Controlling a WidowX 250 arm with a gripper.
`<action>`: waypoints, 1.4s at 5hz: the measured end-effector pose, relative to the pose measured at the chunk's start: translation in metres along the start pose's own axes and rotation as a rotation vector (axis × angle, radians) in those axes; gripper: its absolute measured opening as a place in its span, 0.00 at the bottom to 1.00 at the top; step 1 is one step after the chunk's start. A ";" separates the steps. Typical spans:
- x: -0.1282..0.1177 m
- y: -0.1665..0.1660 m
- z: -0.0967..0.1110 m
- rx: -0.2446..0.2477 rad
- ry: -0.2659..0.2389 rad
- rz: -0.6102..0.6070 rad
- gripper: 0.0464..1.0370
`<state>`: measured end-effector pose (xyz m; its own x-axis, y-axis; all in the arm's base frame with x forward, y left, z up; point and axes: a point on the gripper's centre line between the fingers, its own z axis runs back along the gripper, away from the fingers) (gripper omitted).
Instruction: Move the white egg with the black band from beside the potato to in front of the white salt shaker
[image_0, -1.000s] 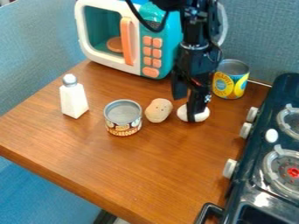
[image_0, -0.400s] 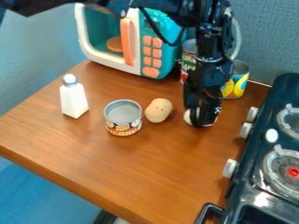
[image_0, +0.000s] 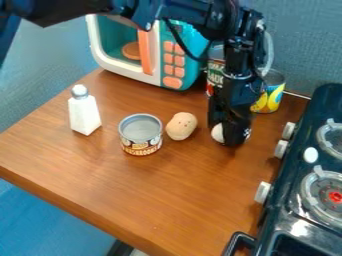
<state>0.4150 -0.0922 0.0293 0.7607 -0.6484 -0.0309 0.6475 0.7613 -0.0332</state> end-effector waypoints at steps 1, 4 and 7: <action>0.006 0.001 -0.001 0.007 -0.041 0.034 0.93; -0.011 -0.026 0.044 -0.005 -0.297 0.213 0.68; -0.147 -0.017 0.051 0.011 -0.146 0.658 0.68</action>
<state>0.2945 -0.0094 0.0849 0.9946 -0.0426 0.0943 0.0470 0.9979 -0.0440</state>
